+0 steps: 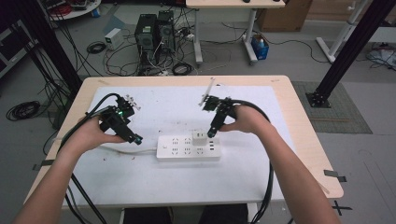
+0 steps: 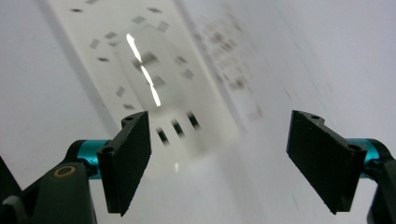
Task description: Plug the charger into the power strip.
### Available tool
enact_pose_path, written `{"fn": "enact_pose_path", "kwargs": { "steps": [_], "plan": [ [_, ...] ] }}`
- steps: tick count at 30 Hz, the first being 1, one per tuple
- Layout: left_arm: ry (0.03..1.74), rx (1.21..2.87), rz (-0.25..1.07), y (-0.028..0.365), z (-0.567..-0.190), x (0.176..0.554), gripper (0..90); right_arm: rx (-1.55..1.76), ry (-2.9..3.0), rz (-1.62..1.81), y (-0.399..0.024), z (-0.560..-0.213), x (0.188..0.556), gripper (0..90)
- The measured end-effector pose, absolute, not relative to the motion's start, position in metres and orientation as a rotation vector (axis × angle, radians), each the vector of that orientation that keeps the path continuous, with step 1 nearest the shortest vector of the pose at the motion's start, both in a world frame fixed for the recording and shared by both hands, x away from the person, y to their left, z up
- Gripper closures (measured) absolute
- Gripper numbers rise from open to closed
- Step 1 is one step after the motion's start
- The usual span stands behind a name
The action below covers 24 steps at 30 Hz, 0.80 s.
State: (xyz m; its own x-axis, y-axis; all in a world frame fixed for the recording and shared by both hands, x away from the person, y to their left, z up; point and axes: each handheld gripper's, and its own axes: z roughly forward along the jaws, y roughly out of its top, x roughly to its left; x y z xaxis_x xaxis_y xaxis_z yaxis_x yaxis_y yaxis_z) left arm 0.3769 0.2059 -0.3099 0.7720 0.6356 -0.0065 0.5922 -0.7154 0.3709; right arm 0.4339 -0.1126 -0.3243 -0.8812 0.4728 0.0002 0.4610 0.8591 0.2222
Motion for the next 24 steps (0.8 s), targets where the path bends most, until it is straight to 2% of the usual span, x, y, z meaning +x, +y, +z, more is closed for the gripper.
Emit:
{"fn": "enact_pose_path", "kwargs": {
  "steps": [2,3,6,10,12,24],
  "plan": [
    [0.937,2.613,0.181,0.207,-0.308,0.382,12.7,0.835,2.917,0.324,-0.123,-0.319,0.433,21.6],
    [0.94,2.607,0.185,0.207,-0.309,0.384,12.7,1.009,2.796,0.31,-0.145,-0.311,0.432,21.5],
    [0.944,2.606,0.196,0.206,-0.309,0.389,12.7,1.303,2.675,0.264,-0.179,-0.305,0.43,21.5],
    [0.948,2.631,0.206,0.206,-0.308,0.399,12.7,1.456,2.574,0.215,-0.207,-0.302,0.428,21.4],
    [0.949,2.641,0.209,0.204,-0.306,0.403,12.7,1.569,2.536,0.242,-0.227,-0.3,0.425,17.1],
    [0.923,2.665,0.226,0.195,-0.294,0.406,12.7,1.575,2.523,0.266,-0.24,-0.293,0.417,17.1]
  ]
}}
